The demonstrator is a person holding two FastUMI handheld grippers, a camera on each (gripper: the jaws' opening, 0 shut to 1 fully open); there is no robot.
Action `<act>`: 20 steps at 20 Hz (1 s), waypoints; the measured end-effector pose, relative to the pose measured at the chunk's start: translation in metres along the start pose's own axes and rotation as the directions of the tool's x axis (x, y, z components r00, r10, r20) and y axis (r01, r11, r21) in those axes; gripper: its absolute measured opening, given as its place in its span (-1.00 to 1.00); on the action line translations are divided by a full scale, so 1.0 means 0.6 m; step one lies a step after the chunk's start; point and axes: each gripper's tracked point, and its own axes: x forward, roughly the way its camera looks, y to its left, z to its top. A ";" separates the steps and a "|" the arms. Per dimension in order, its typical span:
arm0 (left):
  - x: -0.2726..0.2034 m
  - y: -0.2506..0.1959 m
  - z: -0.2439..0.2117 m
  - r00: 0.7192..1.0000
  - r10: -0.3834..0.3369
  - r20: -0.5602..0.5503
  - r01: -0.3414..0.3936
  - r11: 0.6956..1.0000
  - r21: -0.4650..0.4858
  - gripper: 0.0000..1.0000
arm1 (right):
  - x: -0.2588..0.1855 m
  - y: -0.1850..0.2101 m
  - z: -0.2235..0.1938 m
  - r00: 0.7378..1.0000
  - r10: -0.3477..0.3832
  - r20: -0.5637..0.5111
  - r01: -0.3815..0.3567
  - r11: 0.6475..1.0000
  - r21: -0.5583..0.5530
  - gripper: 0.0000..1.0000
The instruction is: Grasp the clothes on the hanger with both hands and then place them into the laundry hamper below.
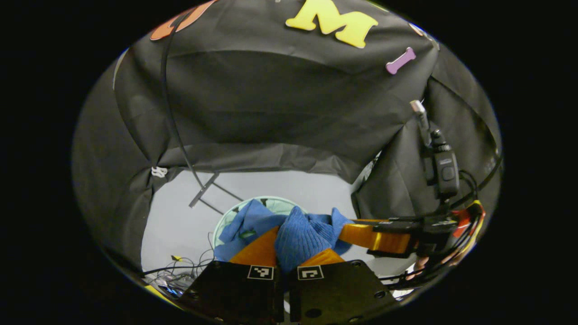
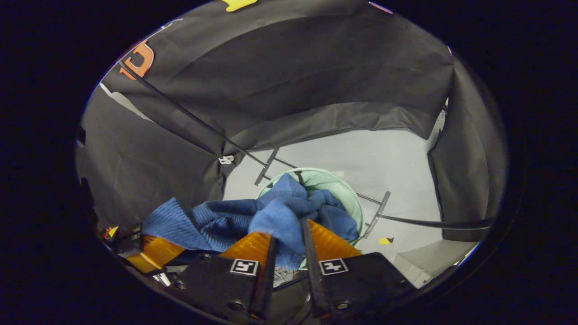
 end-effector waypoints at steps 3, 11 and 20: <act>0.040 0.013 -0.054 0.989 0.016 -0.150 -0.013 1.000 0.020 -0.84 | -0.011 -0.017 0.015 0.999 -0.041 0.025 0.042 0.998 -0.037 0.27; -0.030 0.034 -0.049 0.994 0.054 -0.098 -0.044 0.995 0.093 0.93 | -0.087 -0.029 0.026 0.970 -0.084 0.230 0.107 0.990 -0.090 0.51; -0.237 0.050 0.061 0.960 0.077 0.269 -0.135 0.969 0.206 0.94 | -0.313 0.012 -0.008 0.813 -0.137 0.565 0.173 0.985 -0.009 0.53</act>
